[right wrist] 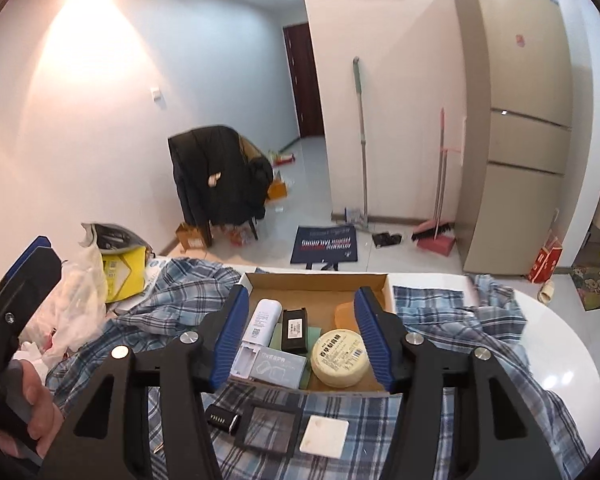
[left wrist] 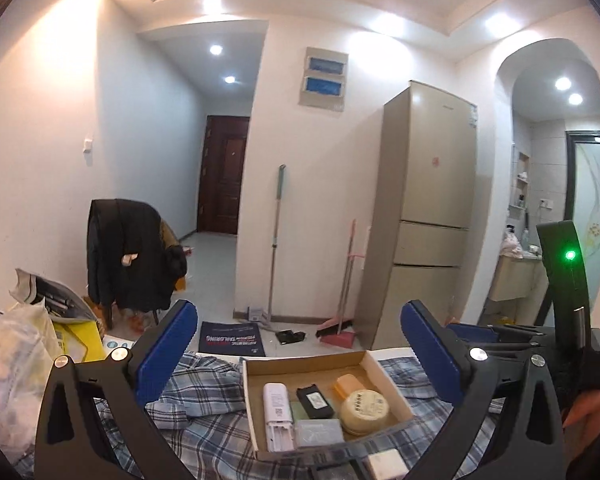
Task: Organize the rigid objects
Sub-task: 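Grasp the black ZEESA box with the left tool while the right tool approaches the white plug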
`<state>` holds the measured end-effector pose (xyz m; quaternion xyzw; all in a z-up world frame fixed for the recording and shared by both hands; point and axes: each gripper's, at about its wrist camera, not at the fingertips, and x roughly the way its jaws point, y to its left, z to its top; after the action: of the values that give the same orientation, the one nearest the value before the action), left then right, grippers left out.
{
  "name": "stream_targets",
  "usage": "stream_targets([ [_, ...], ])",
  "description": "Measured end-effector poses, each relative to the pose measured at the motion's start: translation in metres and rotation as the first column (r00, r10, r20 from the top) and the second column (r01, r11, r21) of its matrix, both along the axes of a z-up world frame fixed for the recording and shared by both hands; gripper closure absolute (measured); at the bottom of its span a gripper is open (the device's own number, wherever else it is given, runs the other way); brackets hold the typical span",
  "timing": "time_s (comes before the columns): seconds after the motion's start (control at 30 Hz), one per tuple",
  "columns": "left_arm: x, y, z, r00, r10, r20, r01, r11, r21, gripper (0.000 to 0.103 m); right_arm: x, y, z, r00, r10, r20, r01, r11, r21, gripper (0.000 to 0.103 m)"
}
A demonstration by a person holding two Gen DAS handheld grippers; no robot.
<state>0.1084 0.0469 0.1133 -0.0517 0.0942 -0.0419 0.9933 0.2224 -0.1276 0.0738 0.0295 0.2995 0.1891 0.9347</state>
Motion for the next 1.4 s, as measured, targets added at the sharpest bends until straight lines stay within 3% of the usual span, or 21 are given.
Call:
stream_targets([
  [0.13, -0.027, -0.004, 0.004, 0.999, 0.035, 0.042, -0.035, 0.999, -0.002, 0.0, -0.031, -0.014, 0.004, 0.999, -0.032, 0.041, 0.032, 0.999, 0.006, 0.047],
  [0.33, -0.031, 0.0, -0.011, 0.999, 0.046, 0.007, -0.046, 0.998, -0.042, 0.0, -0.049, -0.025, -0.014, 0.997, -0.082, 0.0, 0.082, 0.996, 0.022, 0.047],
  [0.5, -0.023, 0.015, -0.034, 0.997, 0.043, -0.064, -0.051, 0.989, -0.141, 0.0, -0.041, -0.024, -0.034, 0.99, -0.129, -0.048, 0.13, 0.991, 0.025, 0.047],
  [0.87, 0.001, 0.025, -0.092, 0.978, -0.019, -0.207, -0.006, 0.992, -0.122, 0.001, -0.028, -0.024, -0.079, 0.985, -0.135, -0.103, 0.133, 0.991, -0.03, 0.047],
  [0.97, 0.014, 0.027, -0.113, 0.957, -0.03, -0.29, -0.004, 0.993, -0.119, 0.01, -0.026, -0.022, -0.09, 0.984, -0.14, -0.107, 0.134, 0.989, -0.061, 0.047],
  [1.13, 0.032, 0.033, -0.14, 0.916, -0.06, -0.396, -0.012, 0.984, -0.177, 0.019, -0.018, -0.022, -0.116, 0.976, -0.137, -0.169, 0.124, 0.989, -0.084, 0.047],
  [1.27, 0.04, 0.033, -0.152, 0.884, -0.082, -0.461, -0.01, 0.981, -0.194, 0.034, -0.013, -0.022, -0.131, 0.966, -0.126, -0.224, 0.109, 0.99, -0.089, 0.047],
  [1.4, 0.043, 0.025, -0.159, 0.863, -0.089, -0.498, 0.003, 0.985, -0.17, 0.039, -0.014, -0.022, -0.132, 0.967, -0.127, -0.22, 0.107, 0.989, -0.099, 0.047],
])
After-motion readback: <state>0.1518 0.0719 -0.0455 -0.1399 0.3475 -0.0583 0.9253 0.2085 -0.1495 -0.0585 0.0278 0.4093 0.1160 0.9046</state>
